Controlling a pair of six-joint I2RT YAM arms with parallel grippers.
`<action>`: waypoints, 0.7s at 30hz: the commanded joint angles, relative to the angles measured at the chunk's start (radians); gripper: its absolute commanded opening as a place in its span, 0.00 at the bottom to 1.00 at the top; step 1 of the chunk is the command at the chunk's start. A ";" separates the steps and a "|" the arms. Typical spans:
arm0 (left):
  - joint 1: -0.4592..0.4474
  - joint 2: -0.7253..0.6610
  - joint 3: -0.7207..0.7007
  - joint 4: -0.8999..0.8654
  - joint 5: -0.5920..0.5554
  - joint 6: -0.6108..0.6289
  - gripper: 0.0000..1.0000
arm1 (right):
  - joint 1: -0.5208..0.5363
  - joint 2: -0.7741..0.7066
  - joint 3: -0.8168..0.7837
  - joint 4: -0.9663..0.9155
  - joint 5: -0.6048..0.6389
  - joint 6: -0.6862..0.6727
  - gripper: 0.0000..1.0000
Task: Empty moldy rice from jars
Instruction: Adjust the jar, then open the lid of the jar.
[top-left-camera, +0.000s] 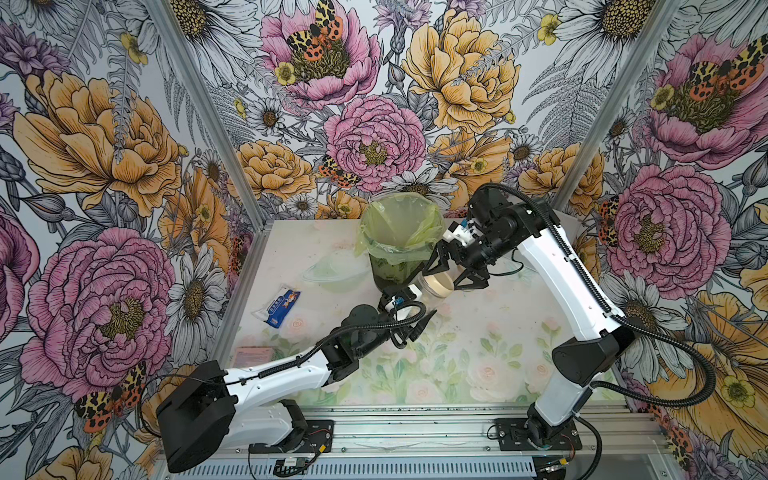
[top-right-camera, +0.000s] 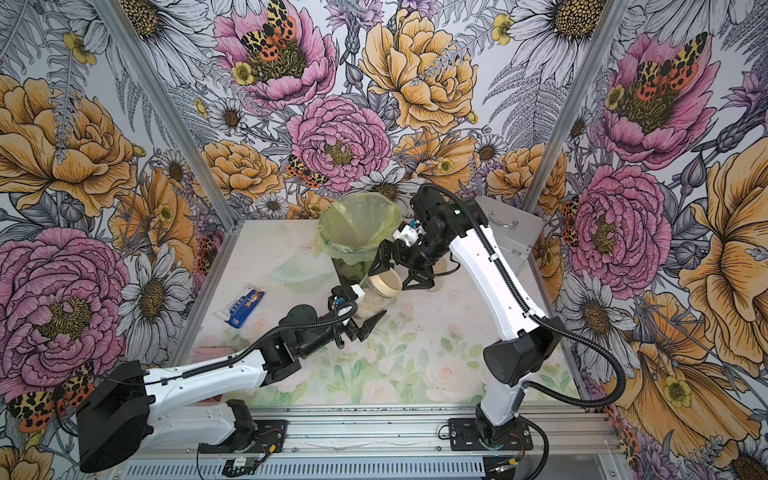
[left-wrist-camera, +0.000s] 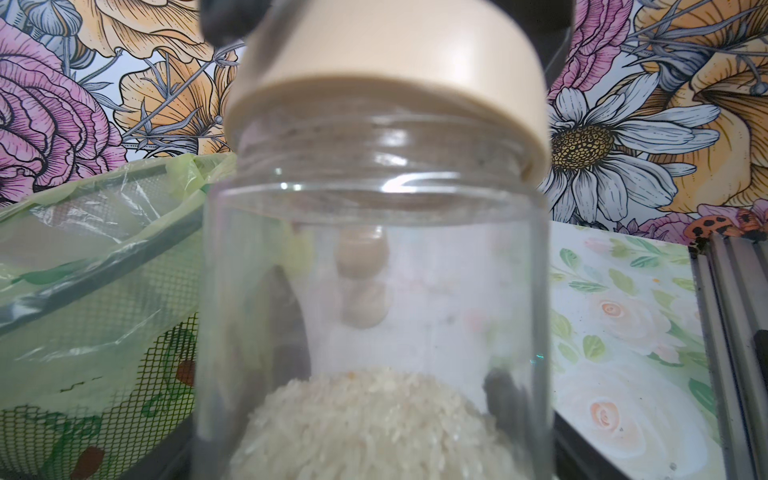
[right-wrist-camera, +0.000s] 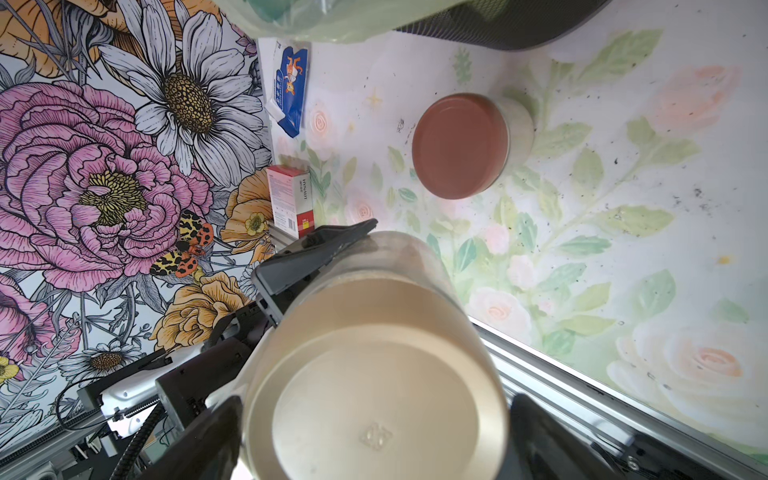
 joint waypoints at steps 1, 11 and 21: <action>0.012 -0.058 0.009 0.097 0.006 -0.013 0.00 | 0.014 -0.029 -0.002 0.008 0.007 0.030 1.00; 0.019 -0.080 0.003 0.087 0.013 -0.012 0.00 | 0.039 -0.022 0.007 0.048 0.001 0.045 0.99; 0.016 -0.087 0.007 0.079 0.021 -0.012 0.00 | 0.038 -0.012 0.041 0.062 0.020 0.039 0.91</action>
